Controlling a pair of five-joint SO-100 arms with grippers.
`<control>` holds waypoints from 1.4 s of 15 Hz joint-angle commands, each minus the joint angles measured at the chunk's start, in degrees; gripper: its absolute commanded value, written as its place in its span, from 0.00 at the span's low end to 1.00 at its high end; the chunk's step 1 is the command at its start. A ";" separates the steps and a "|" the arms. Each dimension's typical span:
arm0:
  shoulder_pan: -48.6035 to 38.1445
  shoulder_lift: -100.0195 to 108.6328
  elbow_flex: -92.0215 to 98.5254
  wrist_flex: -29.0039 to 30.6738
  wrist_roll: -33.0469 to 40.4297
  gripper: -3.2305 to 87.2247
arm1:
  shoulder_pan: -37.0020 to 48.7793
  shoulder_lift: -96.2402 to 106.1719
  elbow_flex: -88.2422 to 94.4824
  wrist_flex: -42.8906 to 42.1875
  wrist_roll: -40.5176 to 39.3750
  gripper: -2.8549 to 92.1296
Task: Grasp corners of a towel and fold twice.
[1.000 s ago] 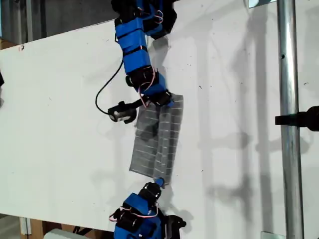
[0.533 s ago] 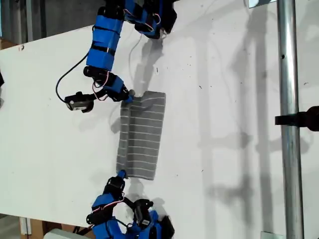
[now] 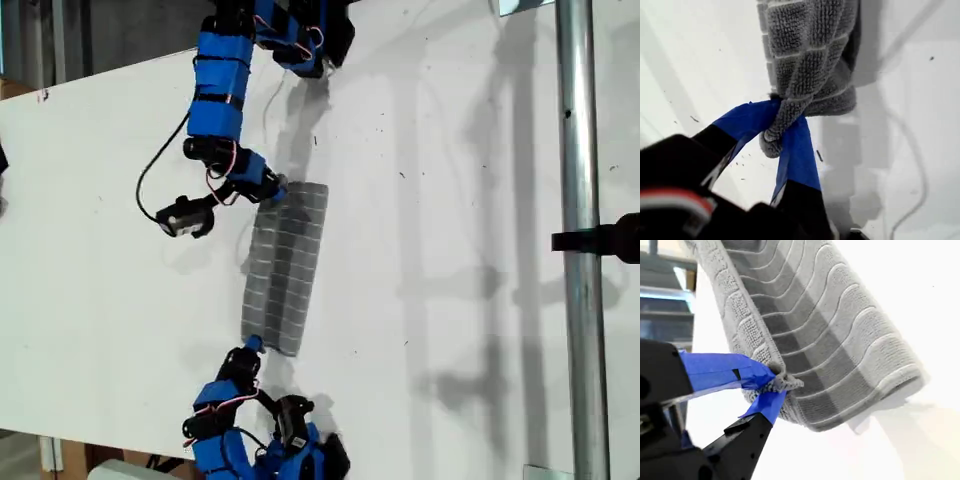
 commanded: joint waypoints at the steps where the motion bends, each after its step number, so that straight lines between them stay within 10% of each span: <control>1: 1.85 1.23 4.75 -1.85 -3.69 0.00 | -5.01 -4.04 0.35 -2.29 5.10 0.03; 8: 3.69 2.99 15.56 -5.10 -11.95 0.02 | -7.47 -17.05 0.18 -6.77 9.40 0.03; 10: 2.64 2.64 17.49 -5.62 -13.27 0.16 | -7.21 -18.63 0.26 -6.06 10.28 0.25; 11: 2.46 2.64 17.31 -4.57 -14.33 0.22 | -7.56 -18.81 0.26 -5.36 10.63 0.37; 19: 14.06 35.16 6.33 20.30 -22.94 0.20 | -9.32 6.86 4.66 10.37 18.11 0.42; 21: 20.48 45.26 12.74 16.35 -24.96 0.19 | -9.67 13.71 12.30 9.05 25.75 0.44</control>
